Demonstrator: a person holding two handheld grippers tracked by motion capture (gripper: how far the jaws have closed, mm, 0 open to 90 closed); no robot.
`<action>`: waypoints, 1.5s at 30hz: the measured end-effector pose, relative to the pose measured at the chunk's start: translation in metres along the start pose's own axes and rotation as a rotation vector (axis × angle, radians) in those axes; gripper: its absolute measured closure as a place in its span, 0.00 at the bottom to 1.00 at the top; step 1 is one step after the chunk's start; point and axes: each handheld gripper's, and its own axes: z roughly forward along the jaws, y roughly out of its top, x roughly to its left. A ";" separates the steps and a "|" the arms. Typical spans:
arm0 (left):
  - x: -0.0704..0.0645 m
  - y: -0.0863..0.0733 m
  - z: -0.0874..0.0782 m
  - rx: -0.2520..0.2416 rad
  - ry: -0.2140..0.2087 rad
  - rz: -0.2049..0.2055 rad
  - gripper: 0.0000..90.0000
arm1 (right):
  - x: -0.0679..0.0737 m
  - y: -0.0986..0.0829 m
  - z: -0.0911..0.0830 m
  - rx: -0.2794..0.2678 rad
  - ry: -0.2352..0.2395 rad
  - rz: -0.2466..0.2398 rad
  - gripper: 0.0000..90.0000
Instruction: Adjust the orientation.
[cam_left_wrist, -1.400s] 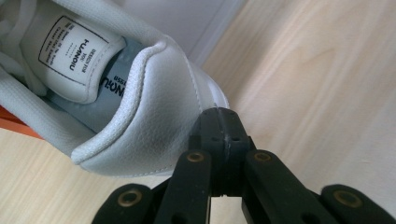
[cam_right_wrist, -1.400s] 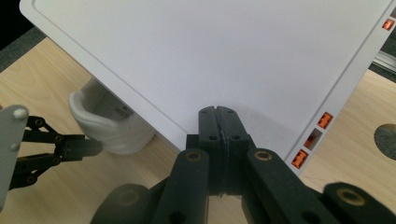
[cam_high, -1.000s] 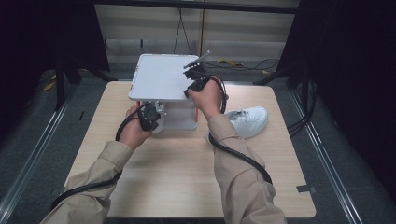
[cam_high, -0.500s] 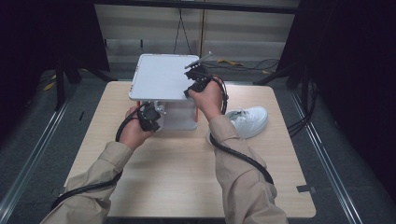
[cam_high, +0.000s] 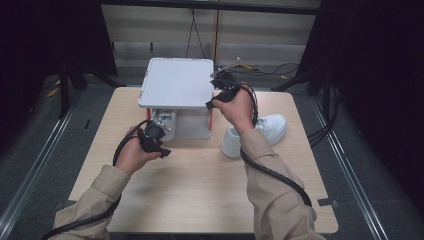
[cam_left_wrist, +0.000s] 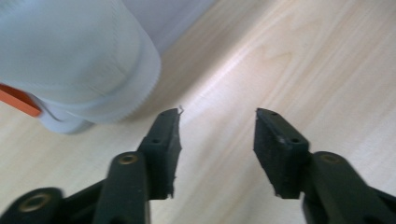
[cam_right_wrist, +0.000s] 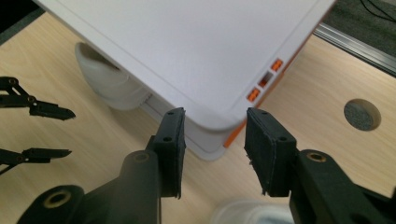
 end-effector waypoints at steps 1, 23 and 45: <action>-0.001 -0.001 0.000 0.006 0.001 0.007 0.52 | -0.001 -0.003 -0.001 0.011 0.002 -0.003 0.63; -0.003 -0.007 -0.009 0.032 -0.032 -0.004 0.35 | -0.012 -0.073 0.005 0.183 0.035 0.023 0.51; 0.001 -0.011 -0.002 0.064 -0.065 -0.014 0.33 | -0.017 -0.089 0.033 0.276 -0.002 0.054 0.63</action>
